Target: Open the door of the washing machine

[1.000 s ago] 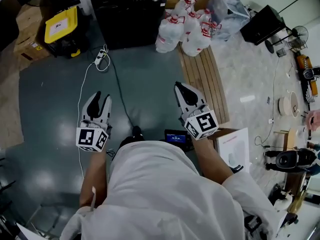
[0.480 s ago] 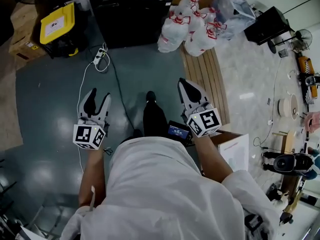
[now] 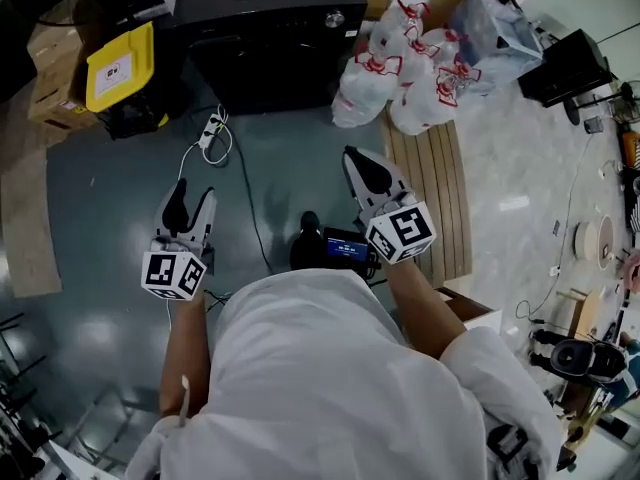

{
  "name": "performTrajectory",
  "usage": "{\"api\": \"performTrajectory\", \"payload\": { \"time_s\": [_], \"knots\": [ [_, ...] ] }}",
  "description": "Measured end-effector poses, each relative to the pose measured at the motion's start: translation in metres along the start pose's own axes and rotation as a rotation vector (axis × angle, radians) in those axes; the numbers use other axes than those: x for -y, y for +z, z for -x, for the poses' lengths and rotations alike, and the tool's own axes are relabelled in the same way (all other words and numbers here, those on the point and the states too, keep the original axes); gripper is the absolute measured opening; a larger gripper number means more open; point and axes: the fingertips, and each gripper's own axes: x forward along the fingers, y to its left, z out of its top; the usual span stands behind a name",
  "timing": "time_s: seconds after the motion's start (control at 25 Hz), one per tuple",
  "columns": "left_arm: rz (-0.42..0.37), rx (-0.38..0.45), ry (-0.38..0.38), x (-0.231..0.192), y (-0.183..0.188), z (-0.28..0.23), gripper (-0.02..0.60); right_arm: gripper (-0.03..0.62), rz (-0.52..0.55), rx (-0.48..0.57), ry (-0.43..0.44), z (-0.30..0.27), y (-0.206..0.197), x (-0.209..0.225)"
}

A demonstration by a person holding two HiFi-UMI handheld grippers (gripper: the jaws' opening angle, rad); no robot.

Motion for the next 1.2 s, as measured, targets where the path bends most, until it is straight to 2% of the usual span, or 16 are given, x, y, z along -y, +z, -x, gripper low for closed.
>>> {"api": "performTrajectory", "payload": {
  "time_s": [0.2, 0.4, 0.68, 0.92, 1.2],
  "knots": [
    [-0.014, -0.008, 0.052, -0.016, 0.019, -0.058, 0.247, 0.034, -0.020, 0.009, 0.050, -0.047, 0.009, 0.052],
    [-0.033, -0.009, 0.096, -0.029, 0.032, -0.101, 0.247, 0.034, -0.047, -0.008, 0.087, -0.084, -0.002, 0.094],
    [-0.026, -0.011, 0.135, -0.073, 0.029, -0.136, 0.247, 0.034, -0.090, -0.047, 0.097, -0.137, -0.022, 0.113],
    [-0.026, -0.053, 0.087, -0.130, 0.004, -0.187, 0.247, 0.034, -0.072, -0.099, 0.038, -0.185, -0.038, 0.138],
    [-0.104, -0.201, -0.062, -0.217, -0.037, -0.268, 0.247, 0.034, -0.074, -0.186, -0.079, -0.265, -0.041, 0.165]
  ]
}}
